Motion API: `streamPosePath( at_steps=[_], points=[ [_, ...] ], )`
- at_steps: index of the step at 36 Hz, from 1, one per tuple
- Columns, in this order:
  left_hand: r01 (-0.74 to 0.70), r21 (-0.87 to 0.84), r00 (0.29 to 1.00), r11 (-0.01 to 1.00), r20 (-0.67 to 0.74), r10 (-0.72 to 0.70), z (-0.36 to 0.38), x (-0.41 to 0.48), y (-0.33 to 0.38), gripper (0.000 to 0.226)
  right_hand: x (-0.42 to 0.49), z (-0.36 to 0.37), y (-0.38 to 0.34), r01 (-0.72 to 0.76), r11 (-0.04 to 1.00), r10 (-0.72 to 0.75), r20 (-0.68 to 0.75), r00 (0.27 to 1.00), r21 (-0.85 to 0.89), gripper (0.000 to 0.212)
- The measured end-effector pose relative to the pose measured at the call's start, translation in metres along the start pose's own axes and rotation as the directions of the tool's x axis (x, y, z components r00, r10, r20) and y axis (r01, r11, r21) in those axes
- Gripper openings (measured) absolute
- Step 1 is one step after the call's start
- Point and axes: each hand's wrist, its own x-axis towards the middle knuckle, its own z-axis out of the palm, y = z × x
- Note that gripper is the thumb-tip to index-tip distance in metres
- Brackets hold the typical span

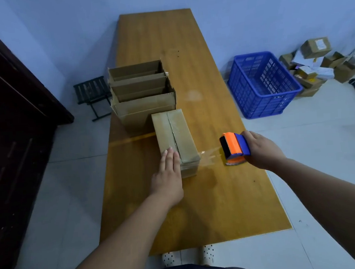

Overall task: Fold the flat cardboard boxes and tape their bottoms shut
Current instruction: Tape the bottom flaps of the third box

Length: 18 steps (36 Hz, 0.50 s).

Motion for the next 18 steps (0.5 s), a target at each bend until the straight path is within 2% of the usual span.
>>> streamPosePath(
  at_steps=[5, 8, 12, 15, 18],
  points=[
    [-0.014, -0.003, 1.000, 1.000, -0.001, 0.014, -0.002, -0.001, -0.002, 0.091, -0.003, -0.006, -0.003, -0.035, 0.999, 0.034, 0.038, 0.999, 0.025, 0.035],
    [-0.021, -0.005, 1.000, 1.000, -0.007, 0.021, -0.003, -0.002, -0.002, 0.090, 0.000, 0.000, -0.012, -0.033, 0.997, 0.035, 0.026, 0.999, -0.072, 0.033],
    [-0.030, 0.014, 0.999, 0.999, -0.015, 0.030, -0.003, -0.001, -0.002, 0.092, 0.007, 0.009, -0.027, -0.004, 0.976, 0.011, 0.028, 1.000, -0.218, 0.049],
    [-0.032, 0.026, 0.999, 0.999, -0.017, 0.032, -0.003, 0.000, -0.003, 0.092, 0.008, 0.014, -0.030, 0.024, 0.953, -0.010, 0.048, 0.999, -0.301, 0.050],
    [-0.036, 0.025, 0.999, 0.999, -0.021, 0.036, -0.003, -0.001, -0.004, 0.092, 0.007, 0.018, -0.024, 0.015, 0.946, 0.009, 0.072, 0.997, -0.323, 0.052]
  ],
)
